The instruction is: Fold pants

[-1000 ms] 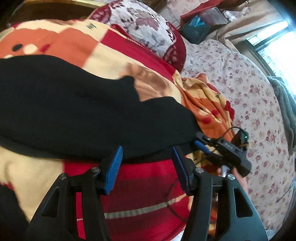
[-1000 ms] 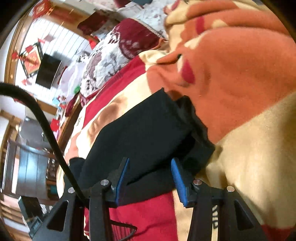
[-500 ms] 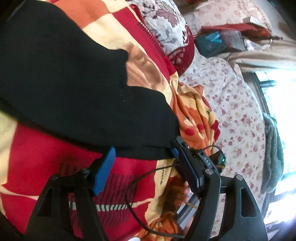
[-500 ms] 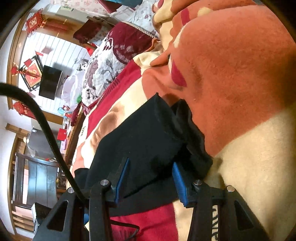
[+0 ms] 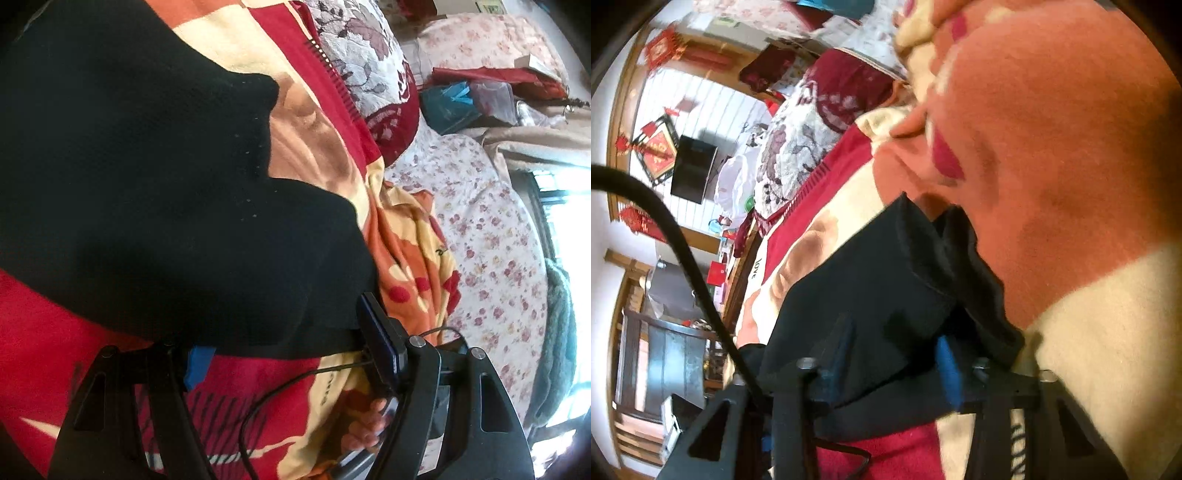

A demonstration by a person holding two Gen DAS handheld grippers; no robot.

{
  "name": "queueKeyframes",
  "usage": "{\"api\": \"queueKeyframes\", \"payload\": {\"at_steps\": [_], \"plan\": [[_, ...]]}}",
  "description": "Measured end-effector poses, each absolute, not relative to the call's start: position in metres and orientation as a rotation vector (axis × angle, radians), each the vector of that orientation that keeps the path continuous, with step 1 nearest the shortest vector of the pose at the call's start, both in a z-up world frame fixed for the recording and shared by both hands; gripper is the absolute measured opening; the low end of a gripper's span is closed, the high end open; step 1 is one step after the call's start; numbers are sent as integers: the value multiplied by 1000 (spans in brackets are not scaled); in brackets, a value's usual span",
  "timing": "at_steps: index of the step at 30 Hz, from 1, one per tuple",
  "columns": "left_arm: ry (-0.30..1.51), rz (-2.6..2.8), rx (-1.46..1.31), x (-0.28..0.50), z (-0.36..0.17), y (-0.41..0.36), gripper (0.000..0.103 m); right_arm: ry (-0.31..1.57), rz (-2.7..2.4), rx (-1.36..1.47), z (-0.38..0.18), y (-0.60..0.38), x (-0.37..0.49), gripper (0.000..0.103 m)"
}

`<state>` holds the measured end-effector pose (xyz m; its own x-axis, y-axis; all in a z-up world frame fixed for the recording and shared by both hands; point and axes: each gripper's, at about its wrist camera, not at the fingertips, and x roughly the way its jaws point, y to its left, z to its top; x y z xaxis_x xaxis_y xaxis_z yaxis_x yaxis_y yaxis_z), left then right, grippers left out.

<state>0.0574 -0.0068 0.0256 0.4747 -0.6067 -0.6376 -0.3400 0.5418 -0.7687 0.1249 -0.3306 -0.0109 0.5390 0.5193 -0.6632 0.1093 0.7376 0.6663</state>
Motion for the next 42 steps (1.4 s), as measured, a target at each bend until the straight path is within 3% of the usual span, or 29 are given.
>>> {"api": "queueKeyframes", "payload": {"at_steps": [2,5,7,11,16,21,31,34,38,42], "plan": [[1107,-224,-1034,59,27,-9,52,965,261,688,-4,-331,123,8],[1104,-265,-949,58,36,-15,29,907,244,607,15,-332,113,6],[1095,-293,-909,54,43,-20,25,889,237,557,28,-334,106,5],[1091,-312,-820,45,48,-31,25,922,196,468,35,-334,95,5],[1189,-284,-777,34,18,-41,25,1076,149,448,3,-331,96,5],[1181,-317,-699,26,20,-56,25,1019,97,298,26,-323,89,5],[1088,-364,-602,10,64,-39,25,1121,57,329,4,-332,91,5],[1044,-348,-557,1,81,-21,26,1124,71,341,12,-332,87,13],[1013,-306,-558,-2,92,8,52,1049,111,286,46,-322,70,40],[1018,-248,-617,-9,88,39,54,985,262,236,78,-291,68,42]]}}
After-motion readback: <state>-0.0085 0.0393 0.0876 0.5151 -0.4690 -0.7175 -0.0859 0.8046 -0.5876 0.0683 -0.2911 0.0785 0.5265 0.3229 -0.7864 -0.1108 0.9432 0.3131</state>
